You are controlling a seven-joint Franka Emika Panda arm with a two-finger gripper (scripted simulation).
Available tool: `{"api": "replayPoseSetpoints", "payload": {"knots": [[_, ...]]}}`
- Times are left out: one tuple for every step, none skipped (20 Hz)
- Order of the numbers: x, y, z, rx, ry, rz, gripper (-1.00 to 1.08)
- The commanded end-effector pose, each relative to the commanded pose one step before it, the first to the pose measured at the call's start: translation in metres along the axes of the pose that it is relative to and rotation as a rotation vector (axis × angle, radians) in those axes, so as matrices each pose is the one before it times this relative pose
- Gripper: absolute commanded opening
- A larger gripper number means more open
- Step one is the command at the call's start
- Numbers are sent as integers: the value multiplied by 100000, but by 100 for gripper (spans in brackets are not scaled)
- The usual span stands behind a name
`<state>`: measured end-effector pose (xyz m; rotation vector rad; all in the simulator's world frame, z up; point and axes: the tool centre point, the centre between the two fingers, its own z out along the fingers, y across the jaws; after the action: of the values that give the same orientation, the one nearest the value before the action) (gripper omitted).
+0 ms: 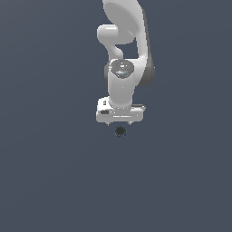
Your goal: Pick up the object and move it to a goal position.
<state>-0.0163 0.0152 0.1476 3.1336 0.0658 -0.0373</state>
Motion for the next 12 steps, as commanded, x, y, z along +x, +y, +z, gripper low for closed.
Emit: {"api": "replayPoseSetpoints", "payload": {"knots": [[0, 1, 0, 0, 0, 0, 100], [5, 58, -8, 13, 0, 119, 100], [14, 179, -22, 42, 0, 363, 100], [24, 297, -37, 70, 0, 602, 100], [33, 414, -50, 99, 2, 840, 100], [42, 521, -63, 126, 6, 1065, 100], [45, 561, -66, 138, 11, 1155, 100], [36, 446, -49, 111, 12, 933, 100], [26, 325, -31, 82, 12, 692, 100], [16, 204, -14, 52, 10, 450, 100], [5, 79, 0, 21, 6, 194, 100], [-4, -41, 9, -10, 0, -68, 100]]}}
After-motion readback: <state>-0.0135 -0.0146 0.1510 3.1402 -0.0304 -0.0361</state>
